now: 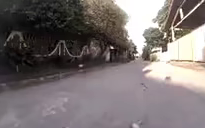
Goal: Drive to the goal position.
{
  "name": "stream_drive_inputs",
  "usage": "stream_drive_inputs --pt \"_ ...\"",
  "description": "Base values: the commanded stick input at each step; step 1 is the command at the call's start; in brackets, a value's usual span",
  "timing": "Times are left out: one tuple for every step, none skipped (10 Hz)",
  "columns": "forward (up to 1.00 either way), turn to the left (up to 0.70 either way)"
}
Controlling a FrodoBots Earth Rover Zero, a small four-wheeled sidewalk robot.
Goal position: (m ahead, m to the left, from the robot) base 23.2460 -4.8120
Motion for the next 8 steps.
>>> stream_drive_inputs --pt "1.00 -0.24" --pt "1.00 -0.03" --pt "1.00 0.00" --pt "1.00 0.00" --pt "1.00 0.00" --pt "1.00 0.00" --pt "1.00 0.00" --pt "1.00 0.00"
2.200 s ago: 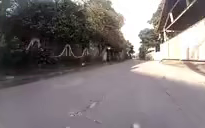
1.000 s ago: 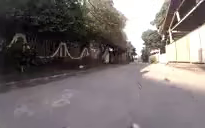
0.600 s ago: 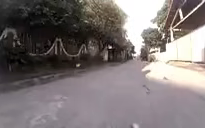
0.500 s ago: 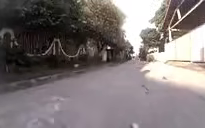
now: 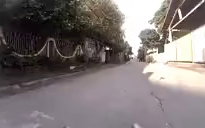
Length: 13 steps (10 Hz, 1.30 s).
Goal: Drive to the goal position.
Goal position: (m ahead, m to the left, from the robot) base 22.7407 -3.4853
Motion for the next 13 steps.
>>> stream_drive_inputs --pt "1.00 0.00" --pt "1.00 0.00" --pt "1.00 0.00" --pt "1.00 0.00" --pt "1.00 -0.18" --pt "1.00 -0.37" --pt "1.00 -0.40" --pt "1.00 -0.12" --pt "1.00 0.00" --pt "1.00 0.00" --pt "1.00 0.00" --pt "1.00 0.00" --pt "1.00 0.00"
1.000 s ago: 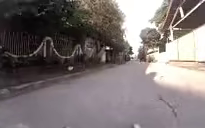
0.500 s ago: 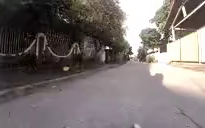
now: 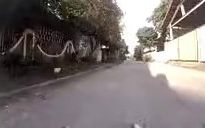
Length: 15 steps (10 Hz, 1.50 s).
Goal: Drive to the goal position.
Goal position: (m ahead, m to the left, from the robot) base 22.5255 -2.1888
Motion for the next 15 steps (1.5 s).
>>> stream_drive_inputs --pt "1.00 0.00" --pt "1.00 0.00" --pt "1.00 -0.02" --pt "1.00 -0.18" --pt "1.00 -0.37" --pt "1.00 -0.40" --pt "1.00 -0.40" --pt "1.00 -0.40" --pt "1.00 -0.23" --pt "1.00 -0.03" --pt "1.00 0.00" --pt "1.00 0.00" --pt "1.00 0.00" --pt "1.00 0.00" --pt "1.00 0.00"
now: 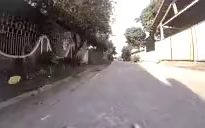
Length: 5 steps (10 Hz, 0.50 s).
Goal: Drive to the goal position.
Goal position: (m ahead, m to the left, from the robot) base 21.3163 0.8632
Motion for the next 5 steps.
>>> stream_drive_inputs --pt "1.00 0.00" --pt "1.00 0.00" --pt "1.00 -0.02" --pt "1.00 -0.14" --pt "1.00 -0.39"
